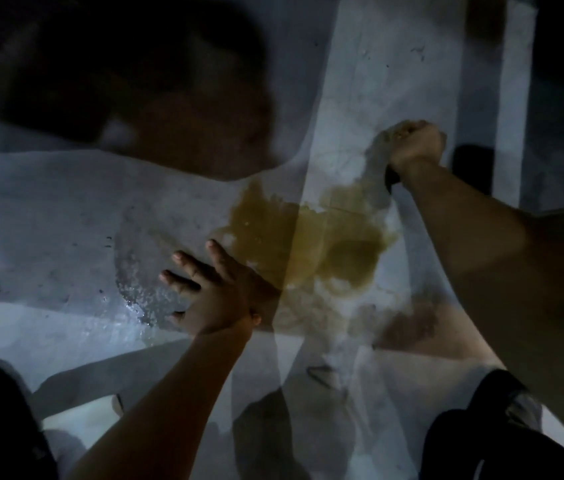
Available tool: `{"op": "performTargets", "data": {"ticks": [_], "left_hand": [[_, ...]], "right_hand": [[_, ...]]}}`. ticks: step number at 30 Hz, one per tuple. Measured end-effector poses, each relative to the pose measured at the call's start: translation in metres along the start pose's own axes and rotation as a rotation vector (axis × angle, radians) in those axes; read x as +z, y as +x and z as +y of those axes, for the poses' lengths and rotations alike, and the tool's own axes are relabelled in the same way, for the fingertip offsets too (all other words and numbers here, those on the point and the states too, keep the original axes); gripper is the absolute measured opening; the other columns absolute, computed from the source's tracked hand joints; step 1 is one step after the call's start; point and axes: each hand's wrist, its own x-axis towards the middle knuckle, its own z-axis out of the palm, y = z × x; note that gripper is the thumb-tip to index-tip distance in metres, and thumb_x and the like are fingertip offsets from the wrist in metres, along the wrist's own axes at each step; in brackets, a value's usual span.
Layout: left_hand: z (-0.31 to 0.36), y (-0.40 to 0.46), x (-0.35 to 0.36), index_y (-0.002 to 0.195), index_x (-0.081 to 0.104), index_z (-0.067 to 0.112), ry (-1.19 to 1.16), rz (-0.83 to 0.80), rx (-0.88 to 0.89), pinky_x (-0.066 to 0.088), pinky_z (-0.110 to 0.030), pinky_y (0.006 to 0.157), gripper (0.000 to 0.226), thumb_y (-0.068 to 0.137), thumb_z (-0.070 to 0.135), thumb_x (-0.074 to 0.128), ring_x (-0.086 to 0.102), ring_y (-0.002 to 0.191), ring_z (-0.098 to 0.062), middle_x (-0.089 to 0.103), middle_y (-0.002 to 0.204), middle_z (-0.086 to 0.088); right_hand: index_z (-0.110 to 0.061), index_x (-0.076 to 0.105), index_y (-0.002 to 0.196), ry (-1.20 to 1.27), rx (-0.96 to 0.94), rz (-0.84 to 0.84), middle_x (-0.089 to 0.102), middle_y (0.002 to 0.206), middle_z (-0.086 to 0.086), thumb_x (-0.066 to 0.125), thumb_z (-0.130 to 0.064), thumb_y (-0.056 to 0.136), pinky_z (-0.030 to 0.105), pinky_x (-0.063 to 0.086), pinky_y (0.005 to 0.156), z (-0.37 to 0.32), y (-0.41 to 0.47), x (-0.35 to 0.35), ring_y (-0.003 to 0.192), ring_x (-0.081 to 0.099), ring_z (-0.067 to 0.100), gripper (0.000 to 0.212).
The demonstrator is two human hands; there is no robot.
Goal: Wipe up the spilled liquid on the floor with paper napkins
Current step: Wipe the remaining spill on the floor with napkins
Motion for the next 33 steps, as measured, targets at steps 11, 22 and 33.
{"op": "performTargets", "data": {"ticks": [11, 22, 33], "left_hand": [[-0.003, 0.003, 0.004, 0.155, -0.032, 0.027, -0.013, 0.007, -0.016, 0.033, -0.077, 0.106, 0.149, 0.07, 0.047, 0.089, -0.026, 0.147, -0.056, -0.037, 0.159, -0.024], [-0.001, 0.002, 0.0, 0.155, -0.031, 0.028, -0.031, -0.004, -0.03, 0.032, -0.077, 0.107, 0.148, 0.071, 0.045, 0.089, -0.028, 0.147, -0.054, -0.039, 0.159, -0.022], [-0.013, -0.004, -0.004, 0.156, -0.028, 0.029, 0.001, 0.035, -0.003, 0.04, -0.068, 0.109, 0.151, 0.065, 0.058, 0.089, -0.02, 0.151, -0.051, -0.031, 0.165, -0.017]], "right_hand": [[-0.009, 0.07, 0.121, 0.158, -0.674, -0.284, 0.052, 0.1, 0.003, 0.055, -0.002, 0.097, 0.016, 0.035, 0.076, -0.023, -0.162, 0.069, 0.083, 0.045, 0.008, 0.029], [0.002, 0.066, 0.119, 0.046, -0.254, 0.044, 0.064, 0.112, 0.023, 0.057, -0.016, 0.086, 0.035, 0.053, 0.082, 0.018, -0.085, 0.03, 0.095, 0.064, 0.031, 0.039], [-0.012, 0.065, 0.131, 0.058, -0.501, -0.072, 0.053, 0.116, 0.013, 0.049, -0.015, 0.091, 0.032, 0.044, 0.098, -0.043, -0.183, 0.057, 0.105, 0.055, 0.03, 0.043]]}}
